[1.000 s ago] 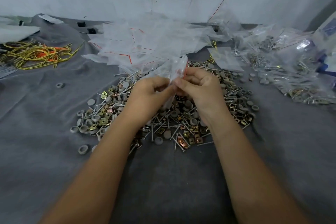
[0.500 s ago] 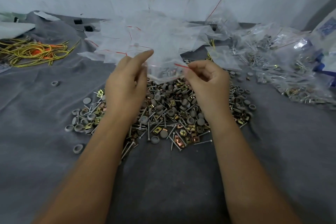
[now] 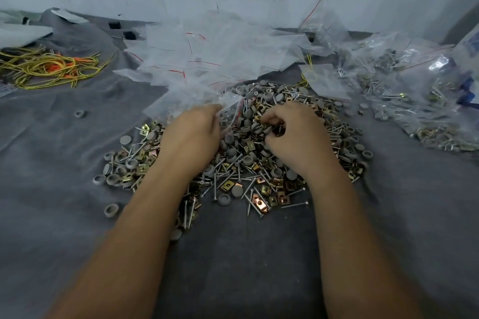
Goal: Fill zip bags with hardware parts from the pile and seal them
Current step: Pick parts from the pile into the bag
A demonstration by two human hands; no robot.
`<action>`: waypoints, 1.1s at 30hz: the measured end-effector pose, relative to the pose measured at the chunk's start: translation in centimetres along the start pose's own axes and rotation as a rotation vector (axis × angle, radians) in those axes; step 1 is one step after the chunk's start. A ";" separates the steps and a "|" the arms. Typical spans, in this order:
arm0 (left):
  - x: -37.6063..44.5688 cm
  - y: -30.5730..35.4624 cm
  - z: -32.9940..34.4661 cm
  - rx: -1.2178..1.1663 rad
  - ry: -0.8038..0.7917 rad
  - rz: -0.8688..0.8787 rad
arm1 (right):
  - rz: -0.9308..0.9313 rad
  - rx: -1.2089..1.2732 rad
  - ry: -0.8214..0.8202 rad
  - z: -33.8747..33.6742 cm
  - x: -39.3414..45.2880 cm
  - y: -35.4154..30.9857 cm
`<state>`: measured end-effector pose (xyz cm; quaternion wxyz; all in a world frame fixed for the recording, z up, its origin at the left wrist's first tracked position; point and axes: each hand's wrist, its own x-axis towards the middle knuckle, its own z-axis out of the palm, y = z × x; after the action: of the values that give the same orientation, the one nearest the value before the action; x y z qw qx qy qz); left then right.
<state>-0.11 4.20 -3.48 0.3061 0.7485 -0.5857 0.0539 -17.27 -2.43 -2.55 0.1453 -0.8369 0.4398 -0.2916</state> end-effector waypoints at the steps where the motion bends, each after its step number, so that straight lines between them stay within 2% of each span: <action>1: 0.0 -0.1 0.1 -0.050 0.007 -0.019 | -0.020 -0.019 -0.003 0.1 0.1 0.1; 4: 0.2 -0.3 0.0 -0.314 0.078 -0.144 | -0.044 -0.016 0.037 0.4 0.3 0.2; 7: 0.1 -0.2 0.0 -0.447 0.084 -0.184 | -0.045 0.009 0.071 0.7 0.3 0.2; 14: 0.1 -0.4 -0.1 -0.480 0.043 -0.208 | 0.100 0.499 0.222 0.3 0.4 0.1; 18: 0.0 0.0 0.0 -0.561 0.005 -0.173 | -0.048 0.774 0.178 0.0 0.3 -1.1; 21: -0.1 0.5 -0.2 -0.612 -0.023 -0.148 | -0.100 0.675 0.106 0.7 0.1 -2.0; 24: -0.2 1.0 -0.8 -0.759 -0.008 -0.118 | -0.067 0.552 0.140 1.5 0.0 -2.4; 28: -0.3 1.6 -1.5 -0.885 0.011 -0.095 | -0.046 0.568 0.129 2.0 0.2 -3.0; 30: -0.2 1.5 -1.4 -0.869 0.071 -0.106 | -0.075 0.511 0.079 2.0 0.4 -3.0; 33: -0.1 0.8 -1.1 -0.802 0.244 -0.129 | -0.101 0.300 0.100 2.3 0.6 -2.5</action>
<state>-0.58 4.73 -2.30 0.6429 0.5934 -0.4718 -0.1093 -14.00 -1.51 -2.89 0.2317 -0.8113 0.3554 -0.4023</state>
